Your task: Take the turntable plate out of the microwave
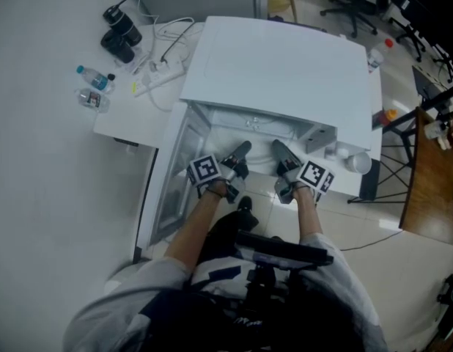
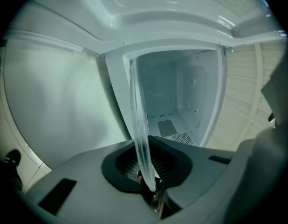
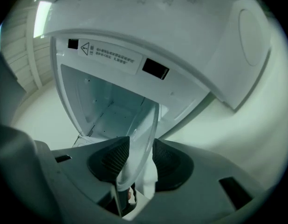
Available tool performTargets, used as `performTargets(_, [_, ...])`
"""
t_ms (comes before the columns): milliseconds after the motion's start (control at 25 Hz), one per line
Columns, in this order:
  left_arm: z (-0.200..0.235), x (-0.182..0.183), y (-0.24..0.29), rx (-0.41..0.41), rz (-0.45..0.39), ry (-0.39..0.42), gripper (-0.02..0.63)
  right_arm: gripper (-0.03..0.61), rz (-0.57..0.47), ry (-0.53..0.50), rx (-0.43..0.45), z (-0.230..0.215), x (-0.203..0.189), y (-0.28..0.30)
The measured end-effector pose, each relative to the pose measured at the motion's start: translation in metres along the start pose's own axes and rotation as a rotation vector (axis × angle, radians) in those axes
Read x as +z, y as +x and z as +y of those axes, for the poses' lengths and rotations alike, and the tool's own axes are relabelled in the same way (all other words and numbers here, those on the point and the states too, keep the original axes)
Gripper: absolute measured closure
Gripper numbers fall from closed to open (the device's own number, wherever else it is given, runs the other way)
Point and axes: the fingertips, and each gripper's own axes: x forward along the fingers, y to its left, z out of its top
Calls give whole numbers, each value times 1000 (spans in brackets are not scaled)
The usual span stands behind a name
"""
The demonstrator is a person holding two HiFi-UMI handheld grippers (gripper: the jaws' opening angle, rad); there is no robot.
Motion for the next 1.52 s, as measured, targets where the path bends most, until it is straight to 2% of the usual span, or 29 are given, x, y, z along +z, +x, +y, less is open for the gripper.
performTargets(120, [1,-9,-4,2,37,12,586,417,35,3,29,2,-1,11])
performTargets(160, [2,-11,-6,11,42,8,586,432,40,-18,18,1,-1,13])
performTargets(200, [3,-12,-7,18,45,5,586,496,39,-32,7,1,-1,14])
performTargets(360, [2,-14,-10,14,42,15,584,512,6,-41,-7,1,-5,10])
performTargets(560, [12,-8,-15,98,10,106,566,529,-26,-31,4,4,-8,-1])
performTargets(680, [6,3,-8,28,-79,39,566,526,-7,-20,32,10,-17,1])
performTargets(800, [-2,15,0,-41,-139,-12,569,525,-2,-42,22,11,-23,-2])
performTargets(840, [-2,18,0,-36,-136,15,569,523,-4,-46,27,14,-24,-2])
performTargets(960, [14,20,-14,106,-89,201,565,510,0,-83,43,20,-30,-3])
performTargets(1040, [17,14,-21,133,-89,199,563,505,0,-100,53,23,-34,-6])
performTargets(1120, [14,8,-24,114,-104,163,563,497,-4,-108,54,24,-39,-10])
performTargets(1200, [8,3,-23,62,-107,144,563,497,-9,-113,57,25,-43,-13])
performTargets(1520, [0,-14,-33,30,-101,186,558,494,-4,-164,53,27,-53,-30])
